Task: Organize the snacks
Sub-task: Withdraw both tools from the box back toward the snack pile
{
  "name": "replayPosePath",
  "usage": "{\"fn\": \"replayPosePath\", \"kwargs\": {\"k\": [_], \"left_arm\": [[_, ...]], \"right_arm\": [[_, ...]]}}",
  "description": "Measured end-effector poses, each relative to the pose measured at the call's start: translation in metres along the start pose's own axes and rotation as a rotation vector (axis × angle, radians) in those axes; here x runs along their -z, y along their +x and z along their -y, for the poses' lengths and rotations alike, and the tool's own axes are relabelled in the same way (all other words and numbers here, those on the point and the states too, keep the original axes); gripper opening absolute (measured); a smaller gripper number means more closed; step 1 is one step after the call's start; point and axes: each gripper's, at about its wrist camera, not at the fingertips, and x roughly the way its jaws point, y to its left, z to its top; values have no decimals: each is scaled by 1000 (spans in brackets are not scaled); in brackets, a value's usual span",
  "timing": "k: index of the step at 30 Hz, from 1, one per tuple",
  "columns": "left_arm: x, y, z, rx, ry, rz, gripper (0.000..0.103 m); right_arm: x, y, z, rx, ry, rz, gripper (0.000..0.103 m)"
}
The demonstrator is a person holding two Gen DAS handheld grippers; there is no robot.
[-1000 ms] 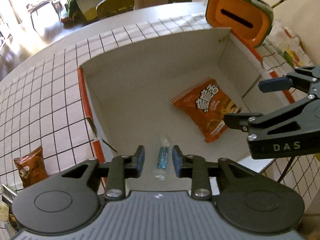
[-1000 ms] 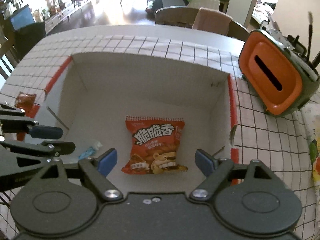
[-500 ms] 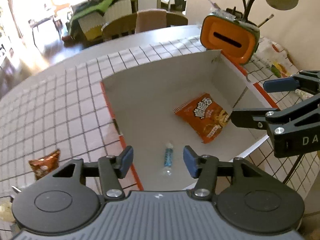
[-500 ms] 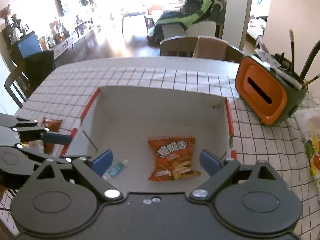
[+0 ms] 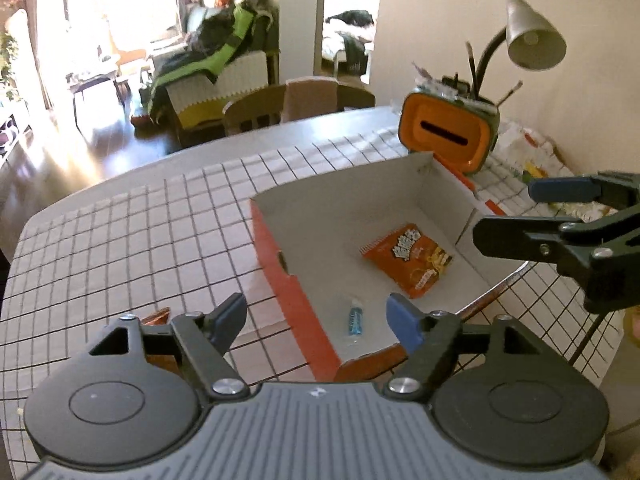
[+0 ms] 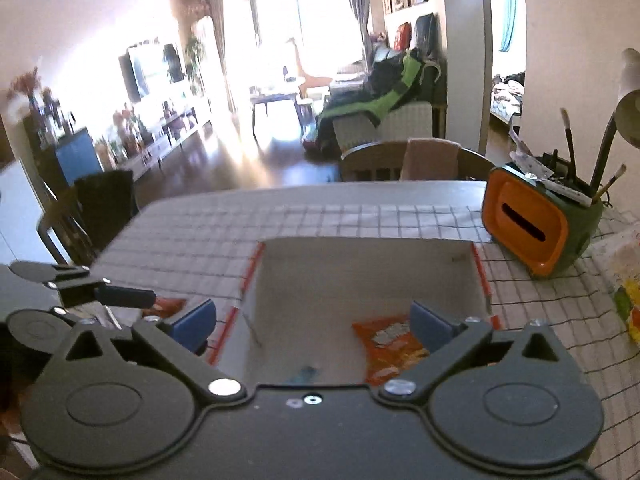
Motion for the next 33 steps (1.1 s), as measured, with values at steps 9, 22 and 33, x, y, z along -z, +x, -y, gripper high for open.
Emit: {"fn": "replayPosePath", "kwargs": {"k": [9,22,33], "left_arm": [[27,-43,-24,-33,17,90,87],[79,-83,-78,-49,-4,97,89],[130,-103,-138,-77,-57,59,89]], "right_arm": [[11,-12,-43,-15,6,64,103],[30,-3,-101,-40,7,52,103],[51,19,-144,-34,-28,-25,103]]}}
